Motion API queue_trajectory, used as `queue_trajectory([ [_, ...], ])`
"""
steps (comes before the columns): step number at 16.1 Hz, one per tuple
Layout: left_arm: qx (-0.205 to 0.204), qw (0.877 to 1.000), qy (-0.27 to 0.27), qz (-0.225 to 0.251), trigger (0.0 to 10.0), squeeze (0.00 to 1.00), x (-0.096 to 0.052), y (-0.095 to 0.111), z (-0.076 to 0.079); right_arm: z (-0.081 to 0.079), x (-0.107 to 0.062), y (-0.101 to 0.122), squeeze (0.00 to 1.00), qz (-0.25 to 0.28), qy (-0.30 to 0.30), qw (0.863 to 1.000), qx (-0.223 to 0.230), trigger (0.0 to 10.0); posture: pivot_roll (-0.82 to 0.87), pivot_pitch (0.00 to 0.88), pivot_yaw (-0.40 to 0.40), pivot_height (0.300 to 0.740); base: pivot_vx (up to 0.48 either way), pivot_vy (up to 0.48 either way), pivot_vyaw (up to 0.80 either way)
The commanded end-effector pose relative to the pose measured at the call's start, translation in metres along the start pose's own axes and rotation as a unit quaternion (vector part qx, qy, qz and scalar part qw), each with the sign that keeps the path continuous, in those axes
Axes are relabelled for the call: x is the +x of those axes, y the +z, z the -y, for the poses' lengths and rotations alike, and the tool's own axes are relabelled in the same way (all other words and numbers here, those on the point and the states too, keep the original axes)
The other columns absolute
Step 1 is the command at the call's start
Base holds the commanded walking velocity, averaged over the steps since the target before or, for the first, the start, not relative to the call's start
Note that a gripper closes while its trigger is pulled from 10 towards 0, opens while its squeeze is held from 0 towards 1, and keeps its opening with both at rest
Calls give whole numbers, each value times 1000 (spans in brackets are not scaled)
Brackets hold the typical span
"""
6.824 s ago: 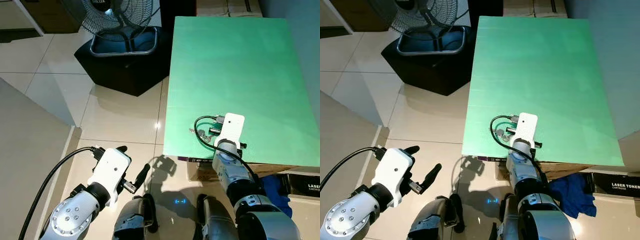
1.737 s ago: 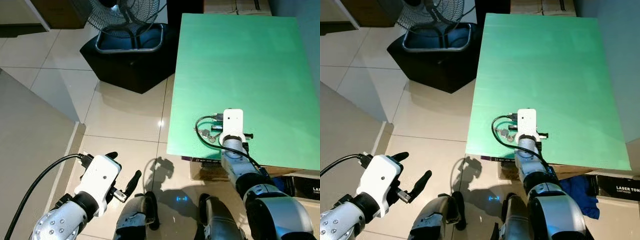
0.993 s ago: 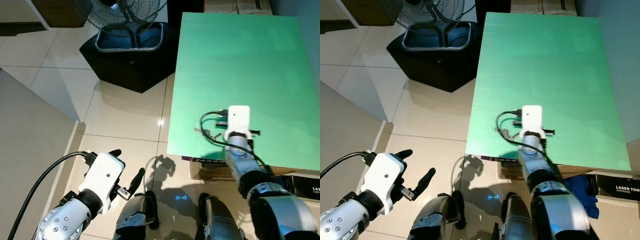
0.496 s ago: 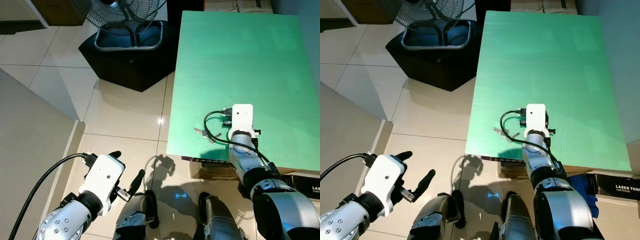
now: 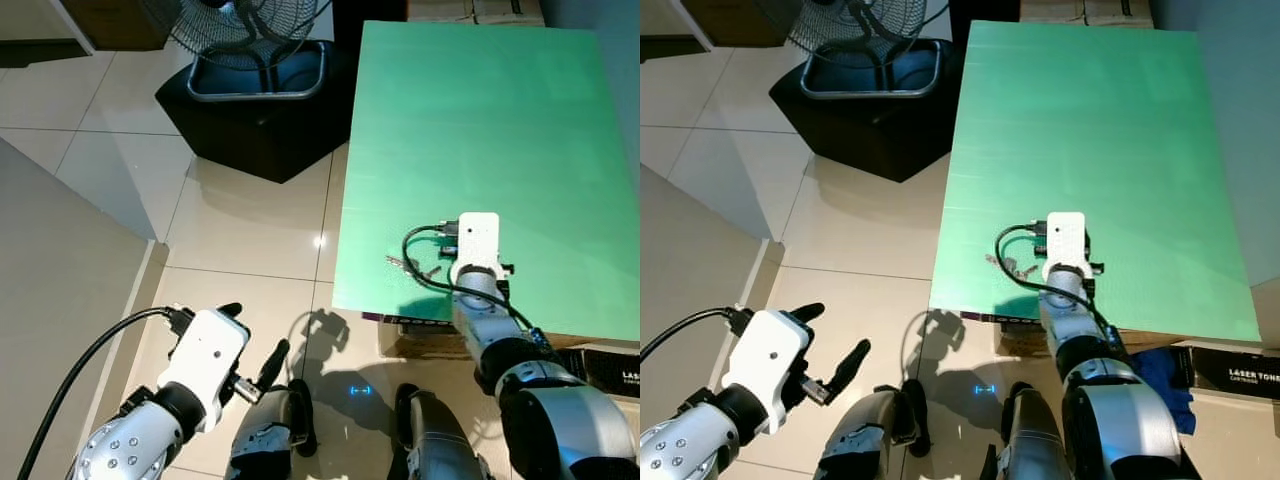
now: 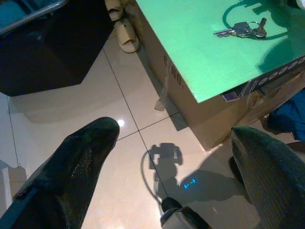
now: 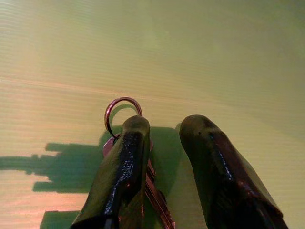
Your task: Hang keys on a hook
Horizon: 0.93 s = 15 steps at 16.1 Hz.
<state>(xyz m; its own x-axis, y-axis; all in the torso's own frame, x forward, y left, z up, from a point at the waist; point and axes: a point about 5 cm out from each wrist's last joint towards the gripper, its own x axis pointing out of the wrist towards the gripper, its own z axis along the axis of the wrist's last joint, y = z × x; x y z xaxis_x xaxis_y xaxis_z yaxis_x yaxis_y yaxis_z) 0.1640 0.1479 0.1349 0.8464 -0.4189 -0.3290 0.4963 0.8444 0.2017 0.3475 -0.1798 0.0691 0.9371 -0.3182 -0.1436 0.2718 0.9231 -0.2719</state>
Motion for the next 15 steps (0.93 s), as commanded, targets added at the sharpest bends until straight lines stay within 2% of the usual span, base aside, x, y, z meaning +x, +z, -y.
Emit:
queue_trajectory([
  [1,-3,1000,3,-12,10000,0,-1,-5,1,-9,-15,-29,0,-55,14,998,-4,10000,95,345,107,713,0,0,0],
  [4,-3,1000,3,-10,10000,0,-1,-5,1,-27,-30,-41,0,-63,16,998,6,10000,89,334,104,713,0,0,0],
  [7,-2,1000,3,-8,10000,0,0,-5,1,-33,-38,-46,0,-67,19,998,7,10000,86,328,102,713,0,0,0],
  [10,-3,1000,3,-5,10000,0,1,-4,1,-32,-42,-51,0,-66,8,998,7,10000,84,327,99,713,0,0,0],
  [11,-3,1000,3,-4,10000,0,2,-4,1,-28,-41,-48,0,-50,-8,999,-2,10000,78,328,100,713,0,0,0],
  [12,-4,1000,3,-3,10000,0,3,-4,2,-20,-37,-37,0,1,-32,999,-24,10000,72,324,96,713,0,0,0],
  [13,-4,1000,3,-2,10000,0,3,-4,1,-18,-36,-32,0,24,-40,998,-35,10000,72,324,96,713,0,0,0],
  [15,-5,1000,2,-2,10000,0,4,-4,3,-17,-37,-29,0,45,-44,997,-46,10000,68,325,95,713,0,0,0],
])
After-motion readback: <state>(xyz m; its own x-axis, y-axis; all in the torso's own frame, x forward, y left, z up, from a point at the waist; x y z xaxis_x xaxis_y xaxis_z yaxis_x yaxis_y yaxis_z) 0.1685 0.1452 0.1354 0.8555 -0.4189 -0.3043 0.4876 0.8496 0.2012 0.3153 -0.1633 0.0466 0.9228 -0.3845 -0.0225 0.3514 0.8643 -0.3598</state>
